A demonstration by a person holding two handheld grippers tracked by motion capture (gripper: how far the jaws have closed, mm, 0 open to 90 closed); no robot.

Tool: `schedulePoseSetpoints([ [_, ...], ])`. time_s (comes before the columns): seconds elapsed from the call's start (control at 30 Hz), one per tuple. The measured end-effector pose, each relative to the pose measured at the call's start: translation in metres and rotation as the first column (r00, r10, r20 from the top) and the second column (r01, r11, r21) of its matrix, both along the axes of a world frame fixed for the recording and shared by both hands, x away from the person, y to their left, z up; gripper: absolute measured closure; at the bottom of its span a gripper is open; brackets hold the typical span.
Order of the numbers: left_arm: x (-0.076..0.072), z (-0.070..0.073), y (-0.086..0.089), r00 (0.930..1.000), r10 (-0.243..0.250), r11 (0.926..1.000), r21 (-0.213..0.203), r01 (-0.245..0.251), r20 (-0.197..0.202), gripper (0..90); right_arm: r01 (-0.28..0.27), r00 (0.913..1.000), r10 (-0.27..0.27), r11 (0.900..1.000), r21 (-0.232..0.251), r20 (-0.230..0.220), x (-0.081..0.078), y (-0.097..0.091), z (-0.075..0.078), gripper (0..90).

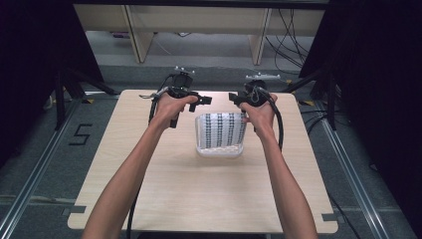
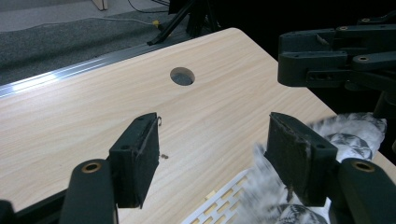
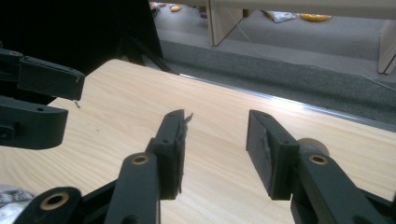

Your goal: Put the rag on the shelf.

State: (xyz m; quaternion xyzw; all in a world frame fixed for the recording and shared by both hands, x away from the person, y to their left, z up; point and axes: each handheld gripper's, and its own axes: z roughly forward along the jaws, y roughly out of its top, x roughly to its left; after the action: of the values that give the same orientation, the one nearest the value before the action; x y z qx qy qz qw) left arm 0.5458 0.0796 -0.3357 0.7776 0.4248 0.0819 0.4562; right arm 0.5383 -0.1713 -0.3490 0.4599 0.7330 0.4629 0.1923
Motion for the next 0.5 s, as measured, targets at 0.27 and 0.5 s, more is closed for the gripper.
schedulePoseSetpoints([
  [0.27, -0.0061, 0.0051, 0.0028, 0.9998, -0.016, 0.9998, -0.008, 0.016, 0.014, 31.6, -0.007, 0.9999, 0.008, 0.9995, 0.031, -0.012, -0.0073, -0.005, 0.0075, 54.7],
  [0.5, -0.0102, 0.0082, 0.0041, 0.9997, -0.012, 0.9997, -0.021, 0.012, 0.022, 29.9, 0.005, 0.9999, -0.004, 0.9994, 0.034, -0.01, -0.0101, -0.0088, 0.0103, 50.7],
])
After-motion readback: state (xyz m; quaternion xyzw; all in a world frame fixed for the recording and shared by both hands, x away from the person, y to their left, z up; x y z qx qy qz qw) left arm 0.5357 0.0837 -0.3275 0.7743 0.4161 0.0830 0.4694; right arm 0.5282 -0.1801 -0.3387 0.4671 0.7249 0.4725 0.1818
